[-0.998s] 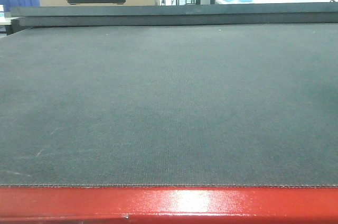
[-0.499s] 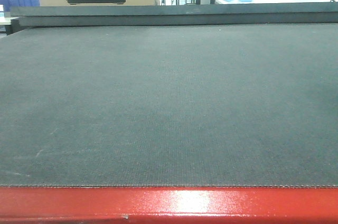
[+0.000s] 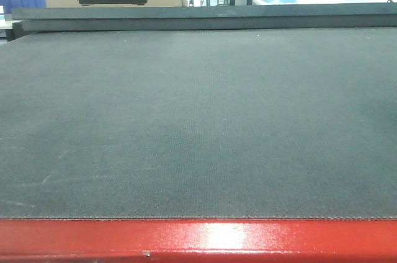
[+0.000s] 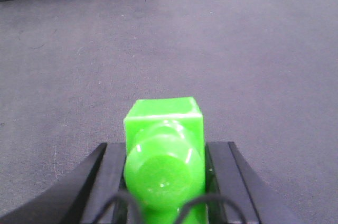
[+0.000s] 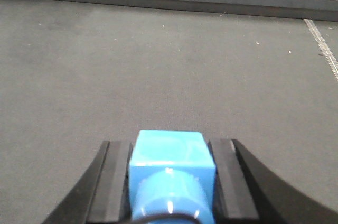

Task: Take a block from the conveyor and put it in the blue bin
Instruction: 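Drive the base away from the conveyor holding both blocks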

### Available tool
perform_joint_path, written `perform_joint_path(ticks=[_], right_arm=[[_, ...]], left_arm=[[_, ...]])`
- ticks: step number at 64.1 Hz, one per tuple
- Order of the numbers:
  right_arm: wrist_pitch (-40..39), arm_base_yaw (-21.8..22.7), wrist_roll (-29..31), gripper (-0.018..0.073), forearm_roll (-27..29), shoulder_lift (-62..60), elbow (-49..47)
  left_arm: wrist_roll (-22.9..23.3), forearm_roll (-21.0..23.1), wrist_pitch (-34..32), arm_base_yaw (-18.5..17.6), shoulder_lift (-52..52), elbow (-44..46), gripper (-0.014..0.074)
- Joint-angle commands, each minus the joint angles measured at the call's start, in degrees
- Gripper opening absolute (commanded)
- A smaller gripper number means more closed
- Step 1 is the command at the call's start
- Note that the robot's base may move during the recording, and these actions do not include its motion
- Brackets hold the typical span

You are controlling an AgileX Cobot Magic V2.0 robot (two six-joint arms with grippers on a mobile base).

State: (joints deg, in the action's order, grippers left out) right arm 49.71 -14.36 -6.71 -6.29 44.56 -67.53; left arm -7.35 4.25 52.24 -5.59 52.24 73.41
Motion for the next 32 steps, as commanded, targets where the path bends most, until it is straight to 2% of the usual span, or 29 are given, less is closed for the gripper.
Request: perform_joint_path(ticks=[1,32], right_arm=[[-1.34,-0.18,0.41,-0.0162,-0.52,-0.10,-0.35],[-1.34,-0.18,0.41,-0.0162,-0.52,-0.10,-0.35]], left_arm=[[0.21,0.49,-1.43,-0.39,-0.45,-0.09,-0.0111],[0.21,0.49,-1.43,-0.39,-0.45,-0.09,-0.0111]])
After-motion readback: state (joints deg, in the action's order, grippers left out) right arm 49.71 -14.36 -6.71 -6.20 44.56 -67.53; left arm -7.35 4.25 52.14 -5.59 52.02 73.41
